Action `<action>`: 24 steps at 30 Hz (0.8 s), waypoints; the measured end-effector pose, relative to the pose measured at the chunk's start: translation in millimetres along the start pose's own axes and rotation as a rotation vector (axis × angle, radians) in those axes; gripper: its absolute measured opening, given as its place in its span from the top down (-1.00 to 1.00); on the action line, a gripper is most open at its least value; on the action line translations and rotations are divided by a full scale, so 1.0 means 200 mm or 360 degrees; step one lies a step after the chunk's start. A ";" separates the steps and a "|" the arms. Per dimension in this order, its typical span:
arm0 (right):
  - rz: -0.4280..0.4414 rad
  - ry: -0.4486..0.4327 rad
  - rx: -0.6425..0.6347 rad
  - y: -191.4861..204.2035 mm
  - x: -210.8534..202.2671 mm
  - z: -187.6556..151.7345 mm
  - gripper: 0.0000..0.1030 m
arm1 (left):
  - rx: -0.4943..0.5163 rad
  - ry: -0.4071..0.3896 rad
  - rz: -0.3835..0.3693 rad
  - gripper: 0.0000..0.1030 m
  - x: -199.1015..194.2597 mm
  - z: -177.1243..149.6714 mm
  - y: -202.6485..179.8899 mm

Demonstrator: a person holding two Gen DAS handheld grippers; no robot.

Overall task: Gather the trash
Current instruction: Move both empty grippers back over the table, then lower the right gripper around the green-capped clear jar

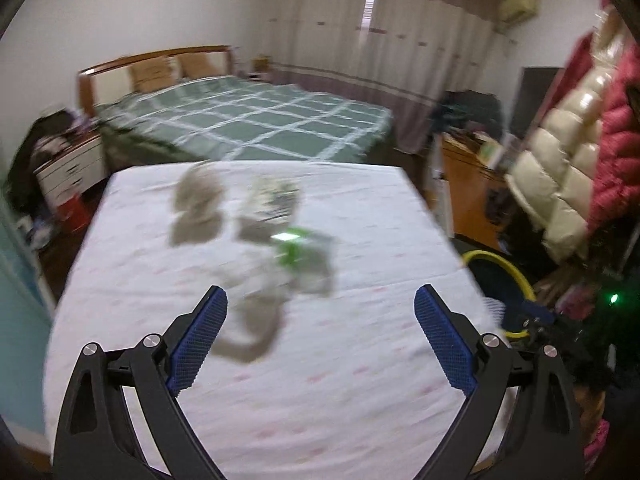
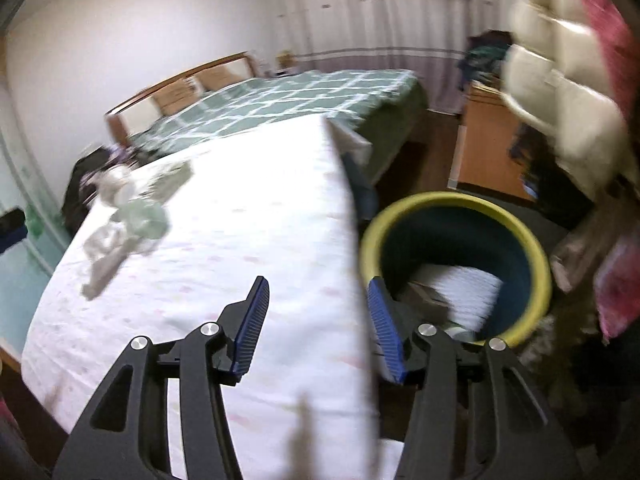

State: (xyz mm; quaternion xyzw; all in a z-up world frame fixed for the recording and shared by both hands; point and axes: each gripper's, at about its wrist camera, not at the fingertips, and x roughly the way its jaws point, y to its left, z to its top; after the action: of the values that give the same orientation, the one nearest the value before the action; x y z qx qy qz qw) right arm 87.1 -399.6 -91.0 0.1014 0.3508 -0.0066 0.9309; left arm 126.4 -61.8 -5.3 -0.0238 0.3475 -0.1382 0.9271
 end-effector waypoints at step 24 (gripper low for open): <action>0.0076 0.0108 0.0054 1.05 0.68 0.36 -0.58 | -0.0208 0.0029 0.0057 -0.82 -0.04 -0.22 0.51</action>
State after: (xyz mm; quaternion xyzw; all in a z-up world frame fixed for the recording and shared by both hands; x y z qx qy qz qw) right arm 254.6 -199.8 -87.9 0.1257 0.3795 0.0131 0.9165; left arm 117.0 40.8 -47.7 -0.0768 0.3645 -0.0987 0.9228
